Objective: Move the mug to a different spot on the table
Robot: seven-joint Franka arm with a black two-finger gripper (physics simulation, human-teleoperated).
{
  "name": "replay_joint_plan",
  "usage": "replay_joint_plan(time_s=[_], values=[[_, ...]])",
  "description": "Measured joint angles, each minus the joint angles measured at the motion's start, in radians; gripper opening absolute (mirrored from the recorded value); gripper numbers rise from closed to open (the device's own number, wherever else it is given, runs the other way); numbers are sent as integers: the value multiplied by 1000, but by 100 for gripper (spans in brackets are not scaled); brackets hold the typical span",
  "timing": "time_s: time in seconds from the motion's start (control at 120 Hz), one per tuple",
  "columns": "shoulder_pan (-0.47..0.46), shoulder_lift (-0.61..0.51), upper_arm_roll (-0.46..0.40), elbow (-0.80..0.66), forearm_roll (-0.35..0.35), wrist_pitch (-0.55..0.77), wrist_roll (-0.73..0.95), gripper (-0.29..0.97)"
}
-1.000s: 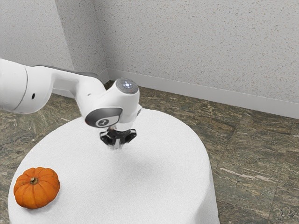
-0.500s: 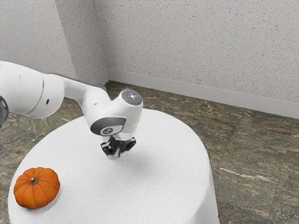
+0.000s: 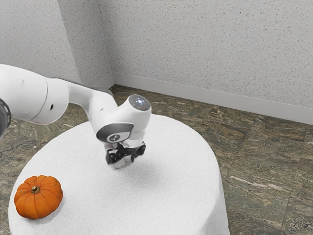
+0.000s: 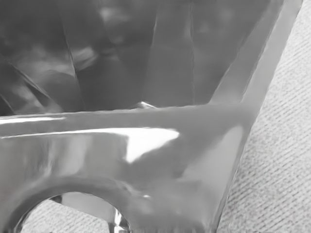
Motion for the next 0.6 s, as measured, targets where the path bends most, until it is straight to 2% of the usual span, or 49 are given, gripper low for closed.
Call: replay_joint_plan(time_s=[0.192,0.475,0.542,0.6], values=[[-25,21,0,28,-2,2,-12,62],[-45,39,0,54,-3,3,-24,66],[-49,35,-4,67,-19,3,-26,67],[-53,30,-8,88,-64,4,-28,67]])
